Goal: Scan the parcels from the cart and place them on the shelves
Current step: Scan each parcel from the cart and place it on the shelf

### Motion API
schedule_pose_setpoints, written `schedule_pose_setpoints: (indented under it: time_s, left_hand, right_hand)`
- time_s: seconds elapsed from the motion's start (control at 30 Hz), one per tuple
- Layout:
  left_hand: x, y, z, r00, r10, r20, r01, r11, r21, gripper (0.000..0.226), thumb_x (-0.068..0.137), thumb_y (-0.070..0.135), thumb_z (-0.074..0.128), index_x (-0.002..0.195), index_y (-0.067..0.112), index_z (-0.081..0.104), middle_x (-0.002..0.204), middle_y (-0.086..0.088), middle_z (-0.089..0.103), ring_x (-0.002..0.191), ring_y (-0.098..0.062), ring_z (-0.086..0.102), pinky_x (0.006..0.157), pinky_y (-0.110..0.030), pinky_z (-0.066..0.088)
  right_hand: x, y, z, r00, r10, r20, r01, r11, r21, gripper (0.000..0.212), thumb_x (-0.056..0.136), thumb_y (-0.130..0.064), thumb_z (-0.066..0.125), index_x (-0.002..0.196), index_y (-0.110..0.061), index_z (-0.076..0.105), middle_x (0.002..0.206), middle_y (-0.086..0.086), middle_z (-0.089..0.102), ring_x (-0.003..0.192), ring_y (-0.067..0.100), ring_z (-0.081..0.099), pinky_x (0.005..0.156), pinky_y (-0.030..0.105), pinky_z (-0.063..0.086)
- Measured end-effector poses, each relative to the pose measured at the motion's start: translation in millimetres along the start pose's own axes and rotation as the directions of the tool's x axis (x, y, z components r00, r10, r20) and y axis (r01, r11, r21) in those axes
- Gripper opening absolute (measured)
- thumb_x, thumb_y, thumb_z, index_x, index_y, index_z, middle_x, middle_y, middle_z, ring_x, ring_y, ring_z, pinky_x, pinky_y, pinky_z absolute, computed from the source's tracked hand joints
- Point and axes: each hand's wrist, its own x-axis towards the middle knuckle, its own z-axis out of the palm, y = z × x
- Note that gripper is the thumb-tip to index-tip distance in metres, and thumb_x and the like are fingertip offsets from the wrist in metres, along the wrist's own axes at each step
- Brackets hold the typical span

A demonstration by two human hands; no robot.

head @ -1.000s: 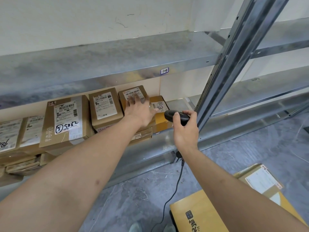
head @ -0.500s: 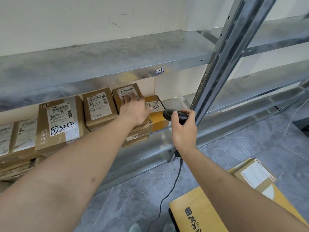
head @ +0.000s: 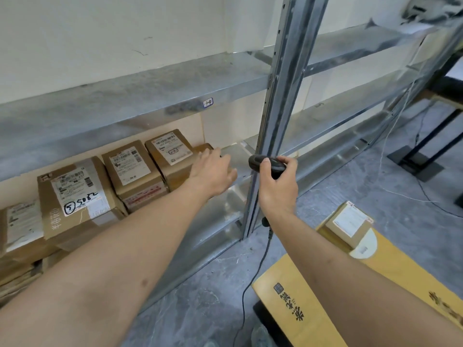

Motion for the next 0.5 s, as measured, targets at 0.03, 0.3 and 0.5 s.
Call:
schedule_pose_setpoints:
  time_s: [0.03,0.3,0.5]
  left_hand:
    - [-2.9,7.9,0.1,0.999,0.034,-0.001,-0.034,0.999,0.002,0.050,0.103,0.053,0.045,0.136,0.019,0.059,0.144,-0.014,0.054,0.133,-0.039,0.048,0.112,-0.053,0.040]
    - [-22.7,85.4,-0.4,0.971,0.237,-0.039,-0.238,0.971,-0.012,0.052,0.101,0.056,0.046,0.137,0.020,0.058,0.139,-0.012,0.058,0.132,-0.037,0.051,0.112,-0.052,0.041]
    - [-39.2,154.6,5.0,0.943,0.333,-0.009,-0.332,0.943,0.023,0.056,0.103,0.054,0.047,0.145,0.019,0.053,0.146,-0.012,0.053,0.134,-0.036,0.049,0.113,-0.049,0.040]
  right_hand:
    - [-4.1,0.9,-8.5,1.000,0.010,-0.029,-0.009,1.000,0.003,0.029,0.102,-0.051,0.054,0.124,-0.035,0.047,0.097,-0.014,0.064,0.092,0.015,0.066,0.082,0.040,0.053]
    - [-34.4,21.0,-85.1,0.975,0.083,-0.206,-0.075,0.996,0.049,0.026,0.102,-0.053,0.052,0.121,-0.037,0.046,0.097,-0.009,0.065,0.086,0.018,0.066,0.073,0.039,0.051]
    - [-42.5,40.9,-141.0,0.950,0.118,-0.290,-0.086,0.989,0.120,0.027,0.101,-0.052,0.054,0.121,-0.035,0.047,0.098,-0.010,0.065,0.086,0.017,0.067,0.080,0.043,0.055]
